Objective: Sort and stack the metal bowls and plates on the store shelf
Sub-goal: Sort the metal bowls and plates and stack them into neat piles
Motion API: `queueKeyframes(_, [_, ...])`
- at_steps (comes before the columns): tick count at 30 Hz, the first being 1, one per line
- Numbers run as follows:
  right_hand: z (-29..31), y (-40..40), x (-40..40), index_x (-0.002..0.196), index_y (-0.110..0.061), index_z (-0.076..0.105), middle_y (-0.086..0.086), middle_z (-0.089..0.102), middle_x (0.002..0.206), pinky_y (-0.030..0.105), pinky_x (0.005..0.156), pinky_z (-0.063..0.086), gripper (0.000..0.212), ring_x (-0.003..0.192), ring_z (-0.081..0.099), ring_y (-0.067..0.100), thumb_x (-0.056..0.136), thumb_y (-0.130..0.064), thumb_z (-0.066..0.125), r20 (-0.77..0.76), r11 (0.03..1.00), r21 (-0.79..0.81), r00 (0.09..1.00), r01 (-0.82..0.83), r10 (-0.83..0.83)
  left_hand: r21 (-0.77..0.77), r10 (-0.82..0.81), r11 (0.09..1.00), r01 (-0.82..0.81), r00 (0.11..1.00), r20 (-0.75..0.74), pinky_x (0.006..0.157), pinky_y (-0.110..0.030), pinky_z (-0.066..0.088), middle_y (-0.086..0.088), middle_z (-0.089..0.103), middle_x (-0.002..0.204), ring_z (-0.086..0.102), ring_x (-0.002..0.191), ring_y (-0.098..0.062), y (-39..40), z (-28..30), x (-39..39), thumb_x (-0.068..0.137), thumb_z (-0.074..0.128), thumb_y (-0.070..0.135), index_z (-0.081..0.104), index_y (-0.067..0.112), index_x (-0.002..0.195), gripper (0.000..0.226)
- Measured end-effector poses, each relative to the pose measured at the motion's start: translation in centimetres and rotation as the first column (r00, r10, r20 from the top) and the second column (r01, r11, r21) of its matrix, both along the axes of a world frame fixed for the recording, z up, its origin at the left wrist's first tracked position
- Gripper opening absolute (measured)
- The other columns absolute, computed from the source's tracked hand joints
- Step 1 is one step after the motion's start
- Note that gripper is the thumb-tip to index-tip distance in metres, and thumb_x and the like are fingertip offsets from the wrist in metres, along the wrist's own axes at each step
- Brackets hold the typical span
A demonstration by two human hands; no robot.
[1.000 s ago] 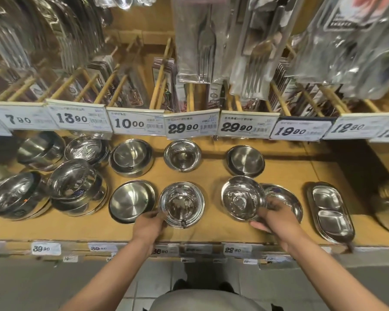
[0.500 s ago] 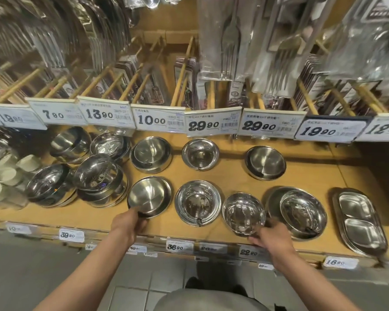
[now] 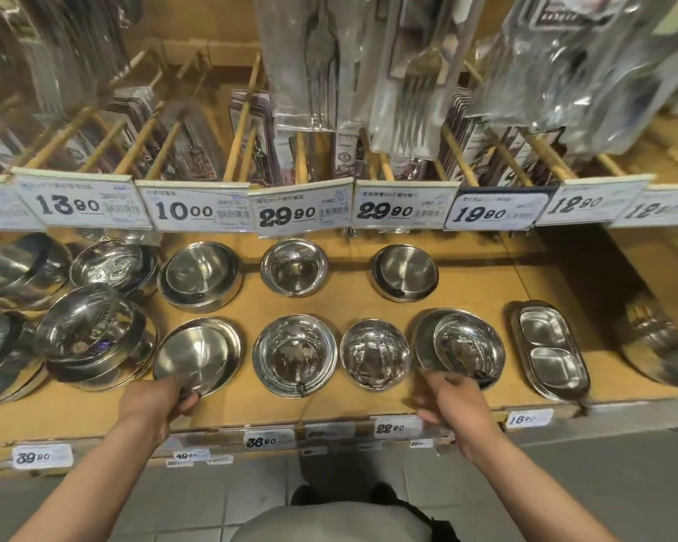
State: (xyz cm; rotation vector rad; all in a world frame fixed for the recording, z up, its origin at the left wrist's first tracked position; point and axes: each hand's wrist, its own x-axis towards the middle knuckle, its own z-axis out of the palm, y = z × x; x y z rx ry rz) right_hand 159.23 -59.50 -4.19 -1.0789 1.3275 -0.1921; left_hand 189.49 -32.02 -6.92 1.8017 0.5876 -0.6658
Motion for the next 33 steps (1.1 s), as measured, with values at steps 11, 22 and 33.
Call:
queueKeyframes(11, [0.3, -7.1, -4.3, 0.124, -0.001, 0.061, 0.020, 0.069, 0.109, 0.039, 0.088, 0.046, 0.048, 0.106, 0.064, 0.038, 0.093, -0.037, 0.067, -0.427, 0.899, -0.435, 0.890, -0.048, -0.160, -0.099, -0.038, 0.994, 0.049, 0.993, 0.116, 0.047, -0.029, 0.060, -0.025, 0.064, 0.122, 0.071, 0.057, -0.024, -0.8, 2.5, -0.8, 0.092, 0.064, -0.005, 0.048, -0.001, 0.138, 0.048])
queueKeyframes(22, [0.6, -10.5, -4.4, 0.097, -0.001, 0.066, 0.016, 0.071, 0.092, 0.032, 0.068, 0.041, 0.029, 0.081, 0.058, 0.029, 0.094, -0.029, 0.062, -0.661, 0.791, -0.315, 0.719, -0.524, 0.214, -0.241, -0.085, 0.964, 0.108, 0.991, 0.106, 0.053, -0.031, 0.063, -0.020, 0.066, 0.107, 0.074, 0.060, -0.018, -2.7, 7.3, -5.0, 0.093, 0.061, -0.007, 0.054, -0.002, 0.125, 0.033])
queueKeyframes(33, [4.1, -11.0, -1.7, 0.083, -0.015, 0.066, -0.008, 0.068, 0.049, 0.016, 0.040, 0.044, 0.009, 0.042, 0.065, 0.002, 0.092, -0.018, 0.066, -0.460, 0.814, -0.333, 0.835, -0.476, 0.301, -0.313, -0.131, 0.939, 0.142, 0.990, 0.057, 0.056, -0.030, 0.063, -0.021, 0.064, 0.126, 0.071, 0.100, -0.031, -2.5, 7.7, -6.2, 0.090, 0.061, -0.007, 0.053, 0.001, 0.132, 0.043])
